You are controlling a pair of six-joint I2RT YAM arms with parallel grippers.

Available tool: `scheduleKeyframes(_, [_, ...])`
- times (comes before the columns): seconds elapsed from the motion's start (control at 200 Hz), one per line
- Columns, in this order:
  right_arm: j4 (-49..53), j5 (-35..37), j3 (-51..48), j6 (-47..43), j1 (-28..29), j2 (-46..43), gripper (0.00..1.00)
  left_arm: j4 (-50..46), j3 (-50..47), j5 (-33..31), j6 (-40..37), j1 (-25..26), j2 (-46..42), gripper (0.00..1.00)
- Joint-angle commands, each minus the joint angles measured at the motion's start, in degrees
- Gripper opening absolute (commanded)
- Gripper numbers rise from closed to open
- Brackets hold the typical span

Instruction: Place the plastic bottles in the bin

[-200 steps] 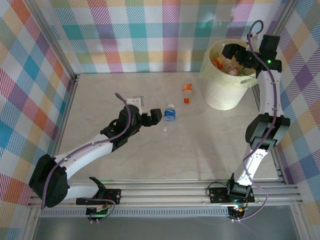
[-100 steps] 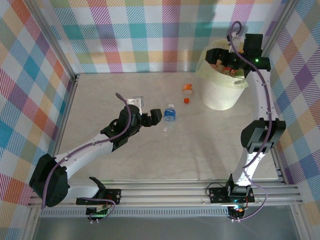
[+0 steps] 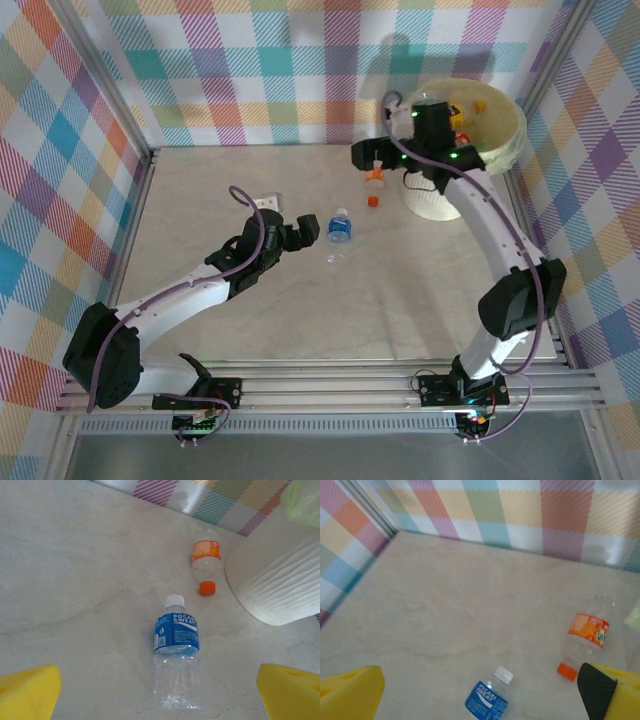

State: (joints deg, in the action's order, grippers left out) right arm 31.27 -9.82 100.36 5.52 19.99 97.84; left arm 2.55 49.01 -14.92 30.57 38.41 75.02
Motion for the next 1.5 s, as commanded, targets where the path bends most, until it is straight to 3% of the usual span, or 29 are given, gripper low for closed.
scheduleKeyframes(0.0, [-3.6,10.7,-1.1,1.1,2.0,5.7,1.00,-1.8,1.8,-3.3,2.3,0.5,0.2,1.00])
scheduleKeyframes(0.215, [-6.9,22.7,-0.8,3.2,3.3,16.6,1.00,-3.4,0.8,-6.0,4.0,0.5,-0.9,1.00])
scheduleKeyframes(0.39, [-3.7,30.5,6.1,5.3,3.3,26.3,1.00,-4.1,0.2,-7.1,4.6,0.4,-1.3,1.00])
scheduleKeyframes(0.695, [8.2,35.4,24.1,8.3,3.2,42.0,0.95,-5.0,-0.2,-8.5,4.9,0.4,-1.2,1.00])
scheduleKeyframes(0.995, [17.7,33.2,38.9,7.8,2.4,51.9,0.84,-6.1,-0.8,-10.5,5.1,0.3,-1.3,1.00])
scheduleKeyframes(1.24, [14.2,28.6,32.1,5.5,2.2,47.4,0.56,-5.7,-0.4,-9.8,4.6,0.2,-0.3,1.00])
scheduleKeyframes(1.5, [0.5,18.8,9.5,-1.6,3.5,25.5,0.46,-5.3,2.7,-4.1,2.9,0.2,4.9,1.00])
